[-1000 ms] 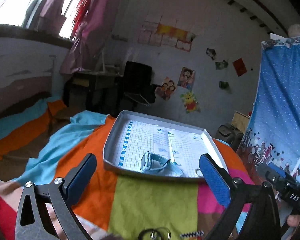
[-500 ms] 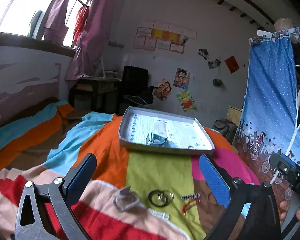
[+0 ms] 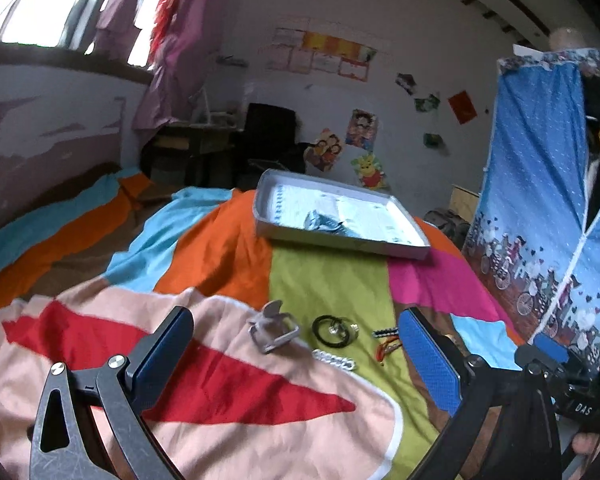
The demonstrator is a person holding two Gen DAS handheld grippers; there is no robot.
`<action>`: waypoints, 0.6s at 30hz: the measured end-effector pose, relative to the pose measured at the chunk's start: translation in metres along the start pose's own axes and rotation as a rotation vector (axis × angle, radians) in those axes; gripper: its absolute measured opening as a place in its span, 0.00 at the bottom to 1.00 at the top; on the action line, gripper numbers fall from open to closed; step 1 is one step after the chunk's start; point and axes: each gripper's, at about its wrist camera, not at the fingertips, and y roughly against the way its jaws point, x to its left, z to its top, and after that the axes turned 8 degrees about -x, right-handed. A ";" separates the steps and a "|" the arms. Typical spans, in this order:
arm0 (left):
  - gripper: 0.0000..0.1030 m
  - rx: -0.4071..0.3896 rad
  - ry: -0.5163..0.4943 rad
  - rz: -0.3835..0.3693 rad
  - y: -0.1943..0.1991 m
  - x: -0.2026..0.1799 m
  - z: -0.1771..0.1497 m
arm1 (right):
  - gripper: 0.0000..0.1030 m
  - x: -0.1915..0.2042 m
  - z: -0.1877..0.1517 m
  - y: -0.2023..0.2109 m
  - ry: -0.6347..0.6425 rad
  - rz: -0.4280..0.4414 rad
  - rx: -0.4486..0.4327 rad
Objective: Organize jewelry
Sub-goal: 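Withdraw both tools from the tray back over the remaining jewelry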
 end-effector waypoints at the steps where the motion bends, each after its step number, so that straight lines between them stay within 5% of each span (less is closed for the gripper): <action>1: 1.00 0.011 0.001 0.011 -0.002 0.002 -0.004 | 0.99 -0.001 -0.003 -0.002 0.001 -0.001 0.008; 18: 1.00 0.071 -0.081 0.058 -0.018 0.004 -0.034 | 0.99 0.006 -0.029 -0.041 0.029 0.020 0.117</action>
